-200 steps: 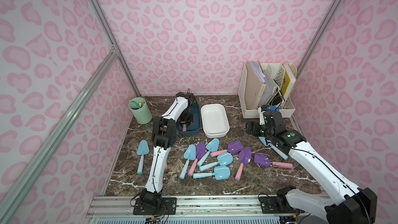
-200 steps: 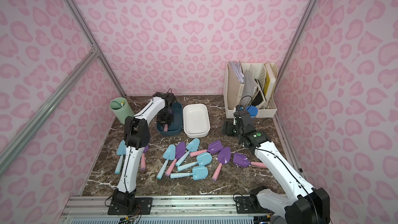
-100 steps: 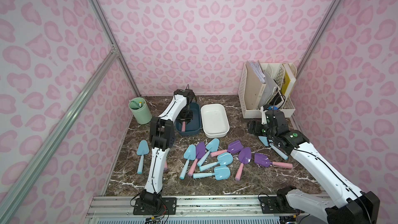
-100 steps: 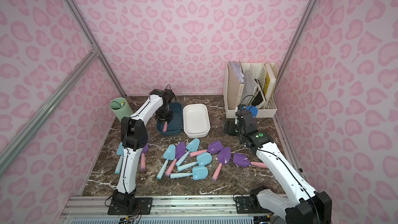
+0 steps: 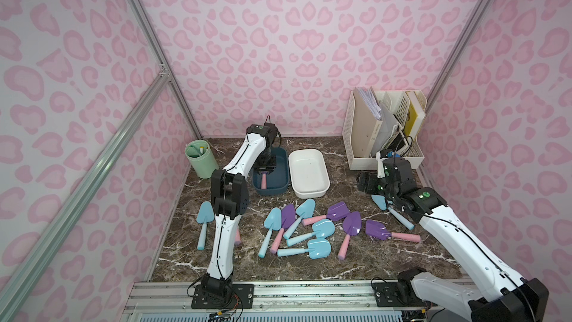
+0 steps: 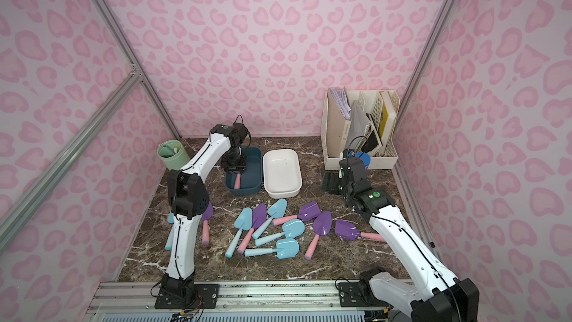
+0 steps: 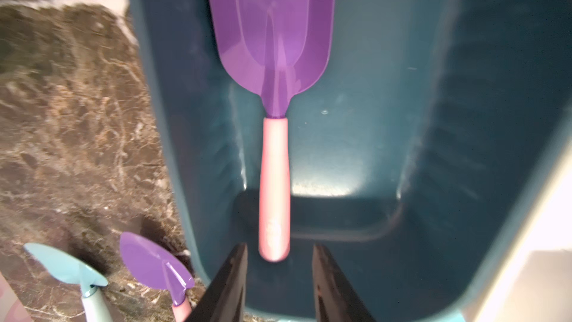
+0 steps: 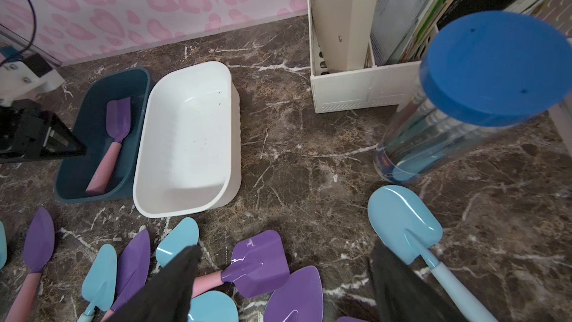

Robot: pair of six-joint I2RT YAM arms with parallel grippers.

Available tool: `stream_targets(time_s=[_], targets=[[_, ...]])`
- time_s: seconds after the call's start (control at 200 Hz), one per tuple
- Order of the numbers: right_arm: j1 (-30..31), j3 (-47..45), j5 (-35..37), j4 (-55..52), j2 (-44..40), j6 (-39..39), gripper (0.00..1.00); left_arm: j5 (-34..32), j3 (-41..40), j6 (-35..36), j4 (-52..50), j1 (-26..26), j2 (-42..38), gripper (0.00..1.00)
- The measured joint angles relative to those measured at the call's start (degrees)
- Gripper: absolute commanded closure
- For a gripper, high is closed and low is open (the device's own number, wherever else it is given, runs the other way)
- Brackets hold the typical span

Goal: Sort the small shovels by color and place them into the storage box
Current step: Place the shovel in the storage box, then pick up the shovel from the center of the board.

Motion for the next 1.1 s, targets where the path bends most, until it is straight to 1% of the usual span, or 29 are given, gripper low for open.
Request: stream_targets(time_s=[0.14,0.19,0.24,0.315,0.445,0.63,0.715,0.82,0.87,1.035,1.1], targets=[[0.00,-0.07,1.05,-1.31,-0.13,1.49,0.11,-0.39,-4.39,0.17,1.16,-1.81,-7.10,0.57],[0.02,-0.39,1.44,-1.79,-0.48,1.92,0.12,-0.55,-7.15,0.17,1.79,-2.56,-10.29,0.57],[0.11,-1.03,1.77,-2.19,-1.07,2.67,0.17,-0.90,-10.49,0.17,2.75,-3.37,-13.64,0.56],[0.31,-2.23,2.54,-2.69,-2.32,3.08,0.18,-1.31,-16.24,0.11,4.42,-4.50,-18.75,0.56],[0.33,-3.17,4.02,-4.55,-3.89,4.83,0.16,-1.81,-26.49,-0.11,6.51,-5.03,-27.06,0.56],[-0.22,-3.02,4.15,-8.31,-1.92,4.83,0.14,-2.36,-39.98,-0.68,8.68,-5.09,-37.53,0.55],[-0.37,-4.04,2.64,-8.35,-2.51,5.81,0.16,-2.82,-44.81,-0.72,9.09,-5.09,-40.79,0.54],[0.28,-7.78,-0.28,-7.74,-3.98,8.85,0.18,-3.37,-49.72,-1.16,9.92,-5.07,-43.98,0.54],[1.49,-9.20,-1.70,-7.61,-4.20,10.62,0.18,-3.52,-51.41,-1.31,10.47,-5.03,-45.18,0.54],[7.13,-10.88,-2.40,-6.95,-2.51,15.58,0.18,-3.93,-55.01,-1.53,11.69,-4.85,-47.74,0.53],[7.98,-11.26,-2.62,-6.56,-1.62,17.31,0.19,-3.96,-56.00,-1.53,12.07,-4.66,-48.39,0.53]])
